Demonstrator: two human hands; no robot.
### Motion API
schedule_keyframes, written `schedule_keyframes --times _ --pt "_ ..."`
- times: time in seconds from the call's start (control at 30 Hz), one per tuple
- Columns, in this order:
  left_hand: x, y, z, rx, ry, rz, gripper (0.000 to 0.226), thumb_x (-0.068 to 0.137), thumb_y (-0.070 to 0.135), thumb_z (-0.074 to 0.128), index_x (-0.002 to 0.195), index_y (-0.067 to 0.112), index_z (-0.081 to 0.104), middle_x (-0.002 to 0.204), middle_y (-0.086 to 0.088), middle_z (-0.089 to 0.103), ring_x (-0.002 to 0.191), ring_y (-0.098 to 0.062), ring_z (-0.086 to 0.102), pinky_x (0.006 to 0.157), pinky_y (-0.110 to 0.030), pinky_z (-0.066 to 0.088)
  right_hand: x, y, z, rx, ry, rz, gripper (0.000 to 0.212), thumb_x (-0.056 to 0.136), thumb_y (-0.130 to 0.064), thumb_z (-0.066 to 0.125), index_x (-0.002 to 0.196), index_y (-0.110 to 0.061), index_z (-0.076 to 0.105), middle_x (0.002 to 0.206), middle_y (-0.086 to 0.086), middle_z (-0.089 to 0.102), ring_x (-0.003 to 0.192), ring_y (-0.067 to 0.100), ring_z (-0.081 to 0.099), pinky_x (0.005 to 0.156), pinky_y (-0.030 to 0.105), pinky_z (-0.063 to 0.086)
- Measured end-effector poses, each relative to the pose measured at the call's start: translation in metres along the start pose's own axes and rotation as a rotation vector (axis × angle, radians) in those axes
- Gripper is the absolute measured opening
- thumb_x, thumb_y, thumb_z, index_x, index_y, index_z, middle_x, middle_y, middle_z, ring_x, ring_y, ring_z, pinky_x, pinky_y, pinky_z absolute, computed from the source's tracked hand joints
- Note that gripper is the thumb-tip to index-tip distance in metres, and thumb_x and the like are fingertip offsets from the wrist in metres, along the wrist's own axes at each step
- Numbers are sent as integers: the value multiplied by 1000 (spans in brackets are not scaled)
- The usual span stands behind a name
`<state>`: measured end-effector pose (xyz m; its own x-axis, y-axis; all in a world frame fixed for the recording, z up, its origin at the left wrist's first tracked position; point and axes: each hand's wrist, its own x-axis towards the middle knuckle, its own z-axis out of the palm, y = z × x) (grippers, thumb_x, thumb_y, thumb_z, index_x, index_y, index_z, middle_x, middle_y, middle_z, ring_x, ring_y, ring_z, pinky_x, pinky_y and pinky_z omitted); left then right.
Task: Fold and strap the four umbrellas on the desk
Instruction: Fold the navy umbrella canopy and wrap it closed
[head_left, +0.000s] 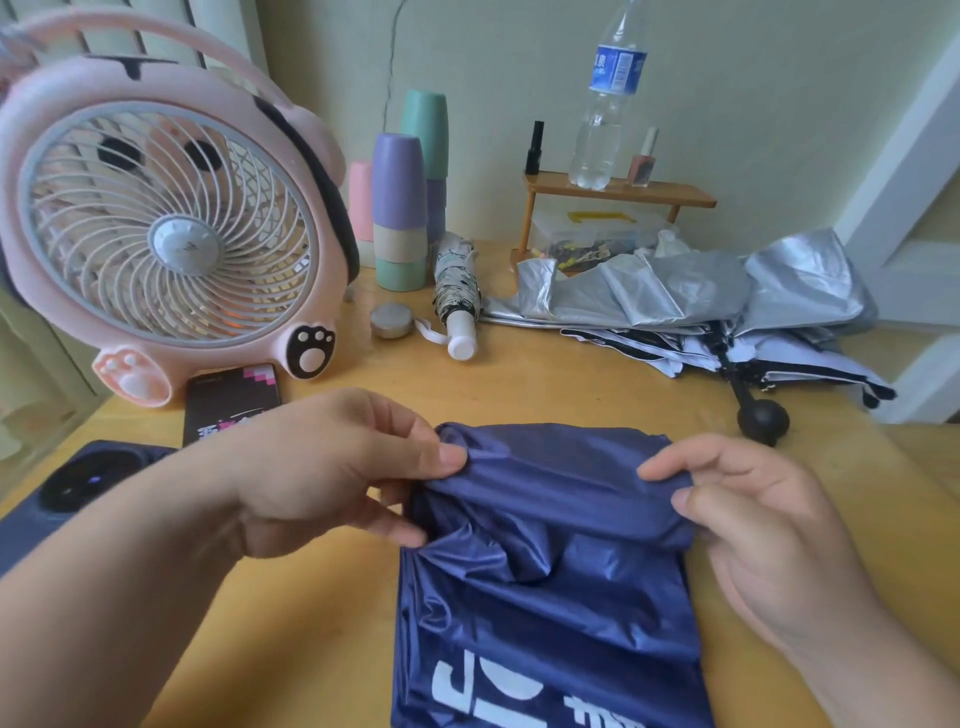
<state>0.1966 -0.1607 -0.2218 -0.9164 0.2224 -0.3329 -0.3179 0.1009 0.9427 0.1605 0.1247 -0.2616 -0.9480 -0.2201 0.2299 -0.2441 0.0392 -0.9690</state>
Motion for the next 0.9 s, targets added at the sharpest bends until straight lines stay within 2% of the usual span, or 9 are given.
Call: schedule_keyframes --times 0.1,0.23,0.37,0.47,0.53,0.63,0.7,0.77,0.9 --pt "-6 4 -3 184 -59 -31 35 76 36 78 55 20 54 54 1 24 49 -15 23 50 -27 37 0 1 -7 -73 -83 5 27 63 -10 59 81 -16 78 69 49 44 62 47 40 71 44 26" --pt "-3 4 3 117 0 6 46 75 46 76 58 22 41 57 1 18 47 -15 15 43 -22 21 -2 -4 -11 -103 -190 -2 22 72 -10 62 82 -19 79 49 22 36 54 41 24 56 33 23" --pt "6 -3 10 176 176 98 26 64 37 80 62 14 68 49 2 37 43 -12 29 43 -23 26 -3 -8 -11 -170 -217 -22 13 77 -20 70 84 -26 79 64 35 53 57 38 42 61 32 35" --pt "-1 0 -5 406 90 53 27 63 33 85 66 10 70 53 -4 48 46 -18 38 45 -25 34 1 -5 -13 -110 -154 -14 13 74 -15 76 84 -23 80 64 35 55 60 34 42 64 34 35" --pt "-8 6 -14 587 74 21 25 71 34 89 70 14 75 54 -4 53 47 -19 43 47 -26 38 4 -2 -14 -16 -83 -32 18 68 -13 85 84 -19 80 63 22 62 66 25 51 65 27 41" --pt "-5 7 -13 688 383 261 13 80 34 82 73 24 76 55 5 61 46 -8 52 48 -20 43 5 -1 -14 112 -52 -44 30 58 -33 91 81 -19 80 68 5 70 69 11 59 69 14 46" --pt "1 2 -10 769 578 553 8 81 37 78 87 34 74 77 15 67 69 0 62 60 -13 47 5 -2 -12 220 -46 -50 40 52 -41 95 82 -19 80 70 5 71 70 12 62 72 18 48" --pt "12 -7 -12 882 485 697 22 83 32 78 104 36 72 99 20 64 92 -1 61 72 -13 46 6 0 -11 314 -33 -36 52 48 -48 97 85 -17 79 75 9 71 77 24 61 83 34 44" --pt "31 -13 -16 1006 209 695 32 83 17 82 113 28 75 105 16 66 95 -3 60 77 -5 39 9 1 -10 388 -17 -21 52 51 -44 97 90 -17 77 79 12 71 87 32 60 92 49 41"
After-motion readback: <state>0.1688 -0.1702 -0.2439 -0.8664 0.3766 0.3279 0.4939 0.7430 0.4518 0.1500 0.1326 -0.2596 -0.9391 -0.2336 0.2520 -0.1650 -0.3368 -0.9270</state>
